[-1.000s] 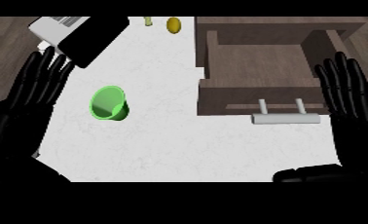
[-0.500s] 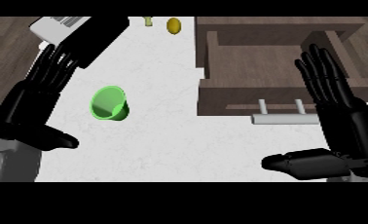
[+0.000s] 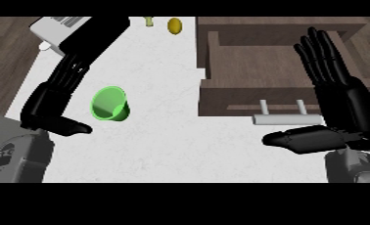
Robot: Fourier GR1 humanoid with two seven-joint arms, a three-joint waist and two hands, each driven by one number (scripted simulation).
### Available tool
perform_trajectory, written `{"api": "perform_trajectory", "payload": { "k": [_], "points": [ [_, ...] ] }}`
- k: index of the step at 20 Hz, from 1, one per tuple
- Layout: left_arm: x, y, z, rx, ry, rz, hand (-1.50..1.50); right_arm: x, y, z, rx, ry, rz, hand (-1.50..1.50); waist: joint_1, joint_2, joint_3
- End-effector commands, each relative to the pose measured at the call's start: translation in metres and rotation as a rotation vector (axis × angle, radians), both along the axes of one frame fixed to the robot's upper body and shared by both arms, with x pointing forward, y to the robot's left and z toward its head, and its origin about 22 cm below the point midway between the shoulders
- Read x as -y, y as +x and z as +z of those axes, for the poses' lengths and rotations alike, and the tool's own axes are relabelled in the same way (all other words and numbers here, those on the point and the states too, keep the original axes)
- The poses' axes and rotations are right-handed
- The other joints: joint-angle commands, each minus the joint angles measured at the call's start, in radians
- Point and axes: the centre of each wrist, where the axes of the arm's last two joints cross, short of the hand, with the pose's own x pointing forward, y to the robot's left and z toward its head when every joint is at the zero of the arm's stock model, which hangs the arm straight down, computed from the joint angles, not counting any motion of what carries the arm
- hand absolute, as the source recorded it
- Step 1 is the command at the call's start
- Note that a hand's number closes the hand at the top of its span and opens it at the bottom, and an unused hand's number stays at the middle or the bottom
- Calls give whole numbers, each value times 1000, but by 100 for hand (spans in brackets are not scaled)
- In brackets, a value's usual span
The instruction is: Pick up the cup, place it into the drawer and close the drawer
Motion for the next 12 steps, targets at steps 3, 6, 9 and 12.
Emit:
{"api": "perform_trajectory", "payload": {
  "k": [3, 6, 9, 12],
  "points": [
    [-22, -5, -43, -44, 43, 42, -150, 14, 2, 15, 25, -23, -6, -150, -3, 0, 0],
    [-16, 2, -54, -73, 64, 57, -150, 19, 16, -1, 15, -5, -7, -150, -1, 0, 0],
    [-26, 4, -70, -87, 73, 72, -150, 5, 14, 16, 8, -10, -5, -150, -5, 1, 0],
    [-26, 8, -77, -100, 72, 83, -150, 26, 6, 21, 13, 4, 21, -150, -9, 1, -1]
  ]
}}
